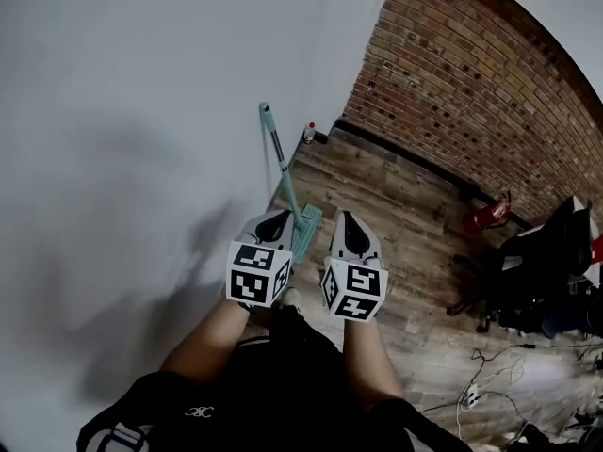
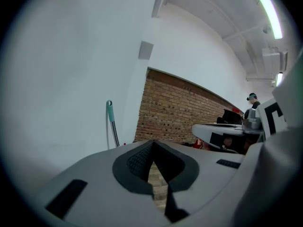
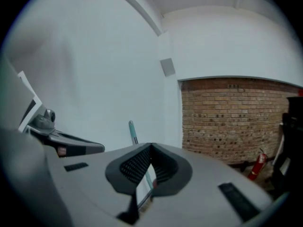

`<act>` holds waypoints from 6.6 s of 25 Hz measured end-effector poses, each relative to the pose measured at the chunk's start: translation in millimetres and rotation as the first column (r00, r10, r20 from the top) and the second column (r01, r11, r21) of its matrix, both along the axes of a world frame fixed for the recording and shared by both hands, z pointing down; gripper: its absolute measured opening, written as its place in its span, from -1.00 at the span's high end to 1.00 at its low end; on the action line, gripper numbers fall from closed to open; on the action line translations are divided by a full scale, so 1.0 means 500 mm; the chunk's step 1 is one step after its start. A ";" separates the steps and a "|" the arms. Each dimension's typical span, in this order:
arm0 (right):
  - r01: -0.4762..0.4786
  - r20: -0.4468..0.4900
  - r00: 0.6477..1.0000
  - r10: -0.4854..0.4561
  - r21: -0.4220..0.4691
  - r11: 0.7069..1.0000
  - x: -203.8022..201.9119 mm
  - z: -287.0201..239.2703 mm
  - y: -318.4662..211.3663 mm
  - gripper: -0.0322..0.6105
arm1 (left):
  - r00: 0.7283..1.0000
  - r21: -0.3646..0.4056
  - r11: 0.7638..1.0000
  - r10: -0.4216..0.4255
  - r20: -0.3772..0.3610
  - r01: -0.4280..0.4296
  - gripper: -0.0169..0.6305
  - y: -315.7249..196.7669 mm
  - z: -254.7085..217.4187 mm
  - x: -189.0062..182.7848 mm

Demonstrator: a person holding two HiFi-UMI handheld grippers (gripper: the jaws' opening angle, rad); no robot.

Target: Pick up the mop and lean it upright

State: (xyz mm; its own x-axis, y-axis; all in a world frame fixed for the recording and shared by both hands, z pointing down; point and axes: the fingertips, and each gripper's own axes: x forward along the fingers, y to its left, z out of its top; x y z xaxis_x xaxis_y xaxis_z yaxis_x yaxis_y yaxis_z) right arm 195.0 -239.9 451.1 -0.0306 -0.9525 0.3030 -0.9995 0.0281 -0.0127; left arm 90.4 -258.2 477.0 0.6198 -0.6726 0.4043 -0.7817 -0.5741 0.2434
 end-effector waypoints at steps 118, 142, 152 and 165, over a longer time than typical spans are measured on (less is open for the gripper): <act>0.074 -0.010 0.997 -0.074 -0.003 0.997 0.179 0.128 -0.320 0.56 | 0.997 0.049 0.996 0.073 0.014 -0.073 0.96 -0.351 -0.010 0.156; 0.217 -0.024 0.976 -0.217 0.021 0.976 0.077 0.128 -0.395 0.56 | 0.995 0.027 0.996 -0.089 -0.043 0.090 0.96 -0.365 -0.034 0.053; 0.384 -0.023 0.923 -0.384 -0.015 0.923 -0.076 0.153 -0.491 0.55 | 0.983 0.028 0.982 -0.186 0.000 0.186 0.96 -0.334 -0.035 -0.045; 0.536 -0.029 0.841 -0.541 -0.091 0.839 -0.250 0.196 -0.560 0.54 | 0.959 0.029 0.959 -0.282 0.013 0.282 0.96 -0.313 -0.037 -0.127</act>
